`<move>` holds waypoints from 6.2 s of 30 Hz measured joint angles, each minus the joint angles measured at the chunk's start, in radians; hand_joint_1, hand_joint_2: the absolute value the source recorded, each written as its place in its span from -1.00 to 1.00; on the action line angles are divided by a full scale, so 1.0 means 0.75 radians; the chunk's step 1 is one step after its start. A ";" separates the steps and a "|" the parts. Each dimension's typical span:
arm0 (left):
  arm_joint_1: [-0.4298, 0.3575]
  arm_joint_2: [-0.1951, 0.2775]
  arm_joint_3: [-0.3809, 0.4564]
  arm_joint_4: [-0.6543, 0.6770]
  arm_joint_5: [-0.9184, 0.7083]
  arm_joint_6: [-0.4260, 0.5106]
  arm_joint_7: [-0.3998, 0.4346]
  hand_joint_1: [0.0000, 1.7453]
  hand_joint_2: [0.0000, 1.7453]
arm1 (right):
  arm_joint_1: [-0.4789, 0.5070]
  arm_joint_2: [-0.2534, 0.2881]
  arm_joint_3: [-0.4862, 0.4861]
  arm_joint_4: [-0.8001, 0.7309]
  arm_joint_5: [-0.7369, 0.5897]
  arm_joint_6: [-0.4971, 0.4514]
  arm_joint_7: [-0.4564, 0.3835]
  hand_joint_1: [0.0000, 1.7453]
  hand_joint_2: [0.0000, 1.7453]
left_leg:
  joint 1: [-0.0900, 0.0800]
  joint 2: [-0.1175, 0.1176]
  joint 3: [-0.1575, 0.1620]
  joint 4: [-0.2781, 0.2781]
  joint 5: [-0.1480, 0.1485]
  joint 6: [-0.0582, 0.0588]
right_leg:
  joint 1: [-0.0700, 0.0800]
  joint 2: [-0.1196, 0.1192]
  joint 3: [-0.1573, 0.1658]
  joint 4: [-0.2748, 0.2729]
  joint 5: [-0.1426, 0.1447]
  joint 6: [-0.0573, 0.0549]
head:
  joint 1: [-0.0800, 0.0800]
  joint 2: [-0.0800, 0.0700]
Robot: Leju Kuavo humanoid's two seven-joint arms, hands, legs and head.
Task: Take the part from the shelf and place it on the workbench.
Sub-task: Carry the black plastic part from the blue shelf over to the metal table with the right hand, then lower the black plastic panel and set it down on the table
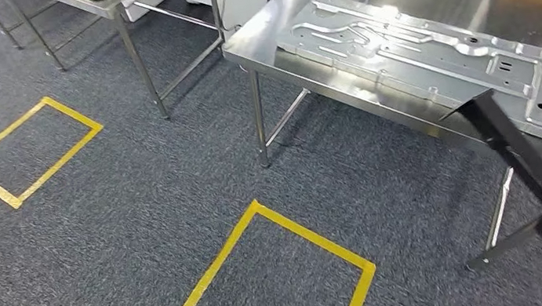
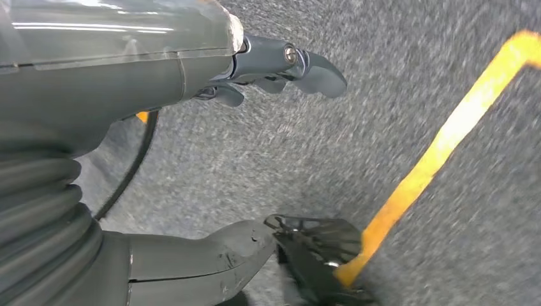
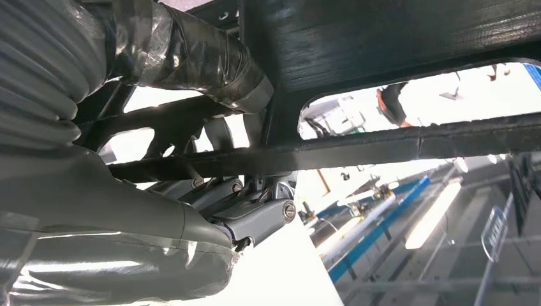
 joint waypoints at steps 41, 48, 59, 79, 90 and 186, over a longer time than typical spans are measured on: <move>0.001 0.020 0.027 0.001 -0.078 -0.037 0.049 -1.00 1.00 | -0.204 0.000 0.068 0.302 0.064 0.047 -0.135 1.00 1.00 | 0.002 -0.008 0.048 -0.273 0.208 0.038 | 0.009 0.026 0.078 0.082 -0.117 0.044 | -0.003 0.000; -0.003 0.020 0.027 0.001 -0.089 -0.043 0.048 -1.00 1.00 | -0.216 -0.001 0.040 0.305 0.067 0.048 -0.135 1.00 1.00 | 0.008 -0.011 0.139 -0.304 0.158 0.051 | -0.017 0.019 -0.179 0.377 -0.187 0.080 | 0.001 0.000; -0.026 0.020 0.024 0.001 -0.149 -0.069 0.046 -1.00 1.00 | -0.420 -0.138 -0.161 0.339 0.083 0.207 -0.106 1.00 1.00 | 0.013 -0.012 0.146 -0.125 0.050 -0.002 | -0.002 0.021 -0.045 0.055 0.007 -0.002 | -0.002 0.000; -0.017 0.038 0.017 0.001 -0.222 -0.094 0.048 -1.00 1.00 | -0.895 -0.723 -0.221 0.851 0.157 0.338 0.016 1.00 1.00 | 0.000 -0.023 0.109 -0.308 0.201 0.072 | -0.024 0.021 -0.171 0.332 -0.145 0.097 | 0.001 0.000; -0.035 0.028 0.002 0.001 -0.263 -0.097 0.031 -1.00 1.00 | -1.066 -0.875 0.139 1.085 0.269 0.344 0.160 1.00 1.00 | 0.003 -0.022 0.062 -0.088 0.111 0.017 | -0.009 0.015 -0.038 0.022 0.036 0.016 | 0.000 0.000; -0.028 0.030 0.048 0.001 -0.269 -0.152 -0.007 -1.00 -1.00 | -1.127 -0.898 0.342 1.276 0.270 0.381 0.098 -1.00 -1.00 | -0.001 -0.020 -0.088 0.042 0.121 -0.007 | 0.009 0.003 -0.051 0.015 0.044 0.009 | -0.001 0.000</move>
